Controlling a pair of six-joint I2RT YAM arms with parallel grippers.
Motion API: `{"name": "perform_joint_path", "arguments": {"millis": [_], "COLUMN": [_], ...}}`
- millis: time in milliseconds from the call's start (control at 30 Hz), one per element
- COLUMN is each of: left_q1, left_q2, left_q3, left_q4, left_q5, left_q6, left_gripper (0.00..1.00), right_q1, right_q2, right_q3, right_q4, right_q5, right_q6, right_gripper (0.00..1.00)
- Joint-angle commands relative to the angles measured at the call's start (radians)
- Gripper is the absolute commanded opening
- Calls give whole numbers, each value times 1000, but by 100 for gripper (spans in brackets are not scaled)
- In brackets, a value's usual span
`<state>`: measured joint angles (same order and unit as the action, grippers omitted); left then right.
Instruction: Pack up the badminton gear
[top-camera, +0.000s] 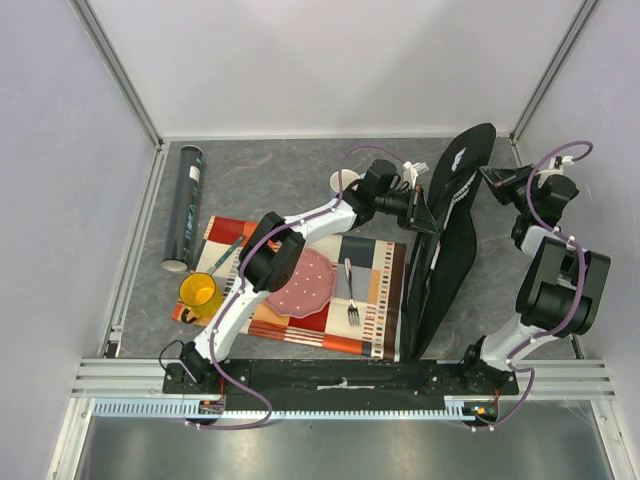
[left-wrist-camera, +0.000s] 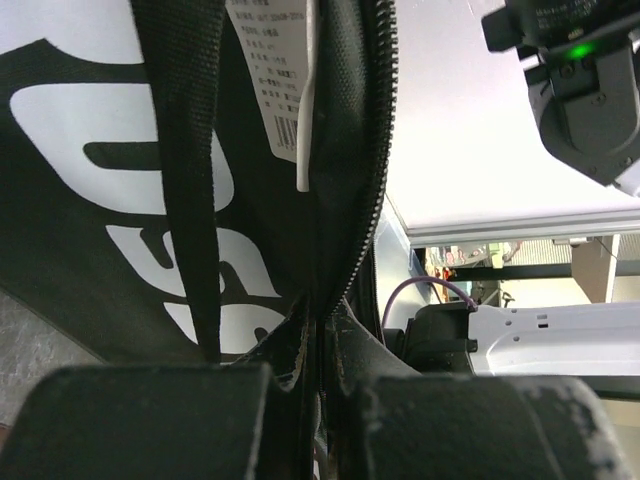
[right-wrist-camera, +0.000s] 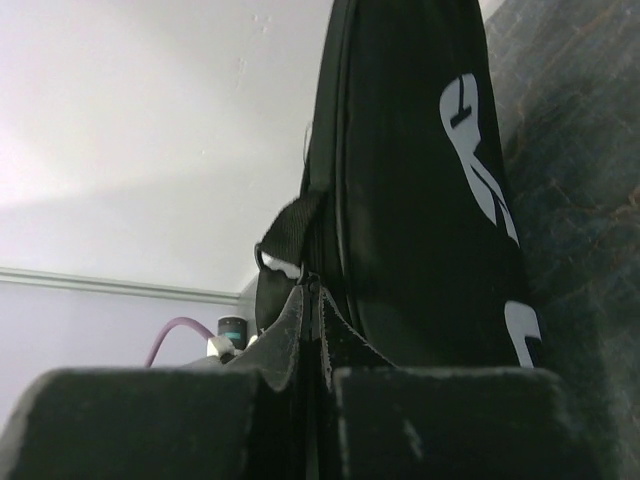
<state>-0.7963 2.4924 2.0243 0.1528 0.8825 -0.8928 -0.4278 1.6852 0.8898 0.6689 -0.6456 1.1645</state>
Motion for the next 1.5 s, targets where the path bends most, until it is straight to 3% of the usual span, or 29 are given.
{"name": "perform_joint_path", "arguments": {"millis": [0,133,500,600,800,833,867,1133,1233,1300,1400,1467], "left_q1": [3,0,0,0,0,0,-1,35,46,46,46,45], "left_q2": [20,20,23,16,-65,-84,-117,-311,-348,-346,-322,-268], "left_q3": [53,73,108,102,35,19,8,-144,-156,-135,-67,28], "left_q4": [22,4,-5,-13,-39,-47,-59,-128,-140,-145,-137,-147], "left_q5": [26,21,44,50,39,36,30,30,33,36,-72,-236], "left_q6": [-37,-8,14,31,93,107,121,258,293,308,292,295], "left_gripper": [4,12,17,24,46,60,62,60,55,57,62,64], "right_q1": [21,69,126,159,164,162,164,162,162,164,164,164], "right_q2": [-93,-157,-465,-519,-476,-469,-460,-433,-423,-420,-426,-432], "right_q3": [-49,-123,-225,-258,-166,-158,-155,-143,-127,-115,-106,-112], "right_q4": [-86,-84,-387,-437,-470,-457,-454,-466,-469,-482,-496,-497], "right_q5": [26,63,113,129,121,109,106,70,61,60,49,44], "right_q6": [-94,-86,-224,-253,-290,-284,-287,-341,-350,-359,-365,-362], "right_gripper": [0,0,0,0,0,0,0,0,0,0,0,0]}}
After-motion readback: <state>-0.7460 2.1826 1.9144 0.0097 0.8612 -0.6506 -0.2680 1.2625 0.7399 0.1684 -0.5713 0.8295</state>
